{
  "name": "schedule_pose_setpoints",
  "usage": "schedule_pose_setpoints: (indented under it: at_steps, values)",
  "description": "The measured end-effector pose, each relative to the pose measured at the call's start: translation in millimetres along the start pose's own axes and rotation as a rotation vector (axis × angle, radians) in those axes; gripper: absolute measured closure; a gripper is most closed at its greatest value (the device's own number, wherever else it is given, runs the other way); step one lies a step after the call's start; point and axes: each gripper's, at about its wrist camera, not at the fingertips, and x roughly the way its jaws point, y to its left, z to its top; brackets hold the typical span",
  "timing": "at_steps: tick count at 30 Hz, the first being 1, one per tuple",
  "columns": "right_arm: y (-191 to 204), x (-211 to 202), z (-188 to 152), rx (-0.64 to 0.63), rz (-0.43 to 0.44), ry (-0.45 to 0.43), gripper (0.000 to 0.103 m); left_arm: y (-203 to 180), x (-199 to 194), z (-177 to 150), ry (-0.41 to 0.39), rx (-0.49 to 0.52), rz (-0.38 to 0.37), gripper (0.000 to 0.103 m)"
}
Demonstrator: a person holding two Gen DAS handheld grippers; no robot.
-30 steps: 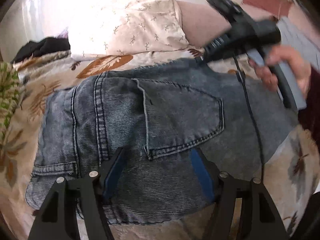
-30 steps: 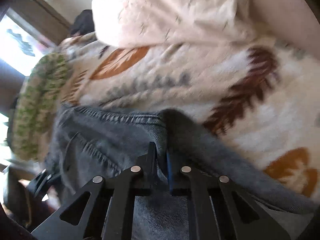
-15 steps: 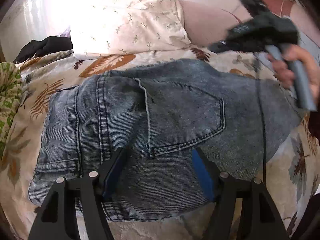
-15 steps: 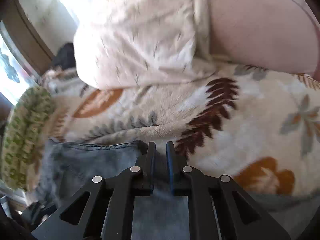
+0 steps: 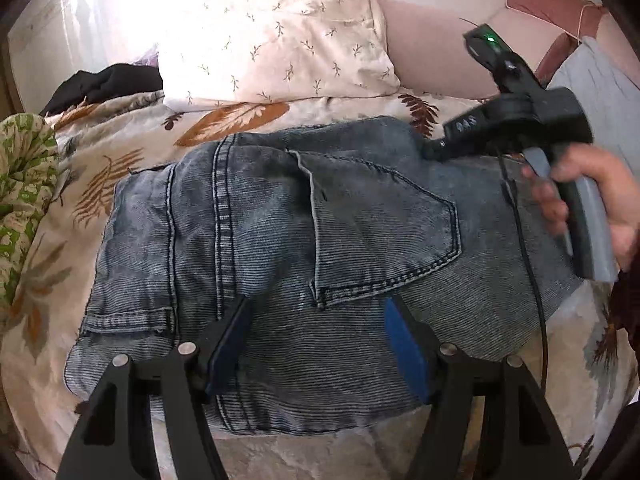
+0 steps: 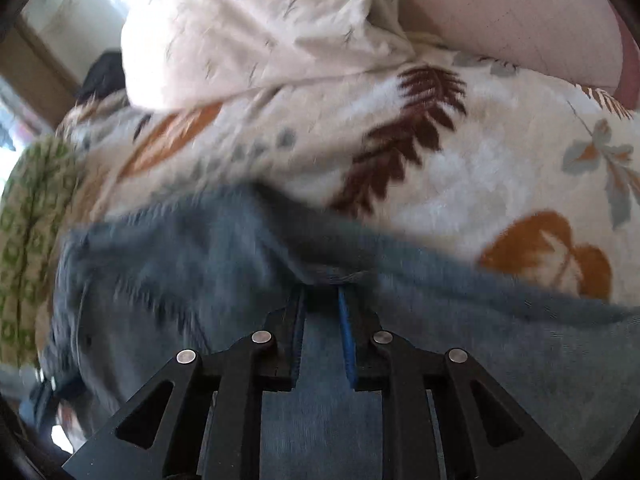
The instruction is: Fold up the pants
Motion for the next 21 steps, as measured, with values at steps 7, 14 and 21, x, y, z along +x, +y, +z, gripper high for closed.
schedule_pose_setpoints:
  at_steps: [7, 14, 21]
  values:
    - [-6, -31, 0, 0.082, -0.015, -0.08, 0.084, 14, -18, -1, -0.035, -0.037, 0.002, 0.032]
    - [-49, -123, -57, 0.154, -0.025, -0.176, 0.063, 19, -17, -2, -0.04, -0.036, 0.009, 0.028]
    - [-143, -205, -170, 0.492, -0.013, -0.418, 0.053, 6, 3, -10, -0.03, 0.025, 0.109, 0.019]
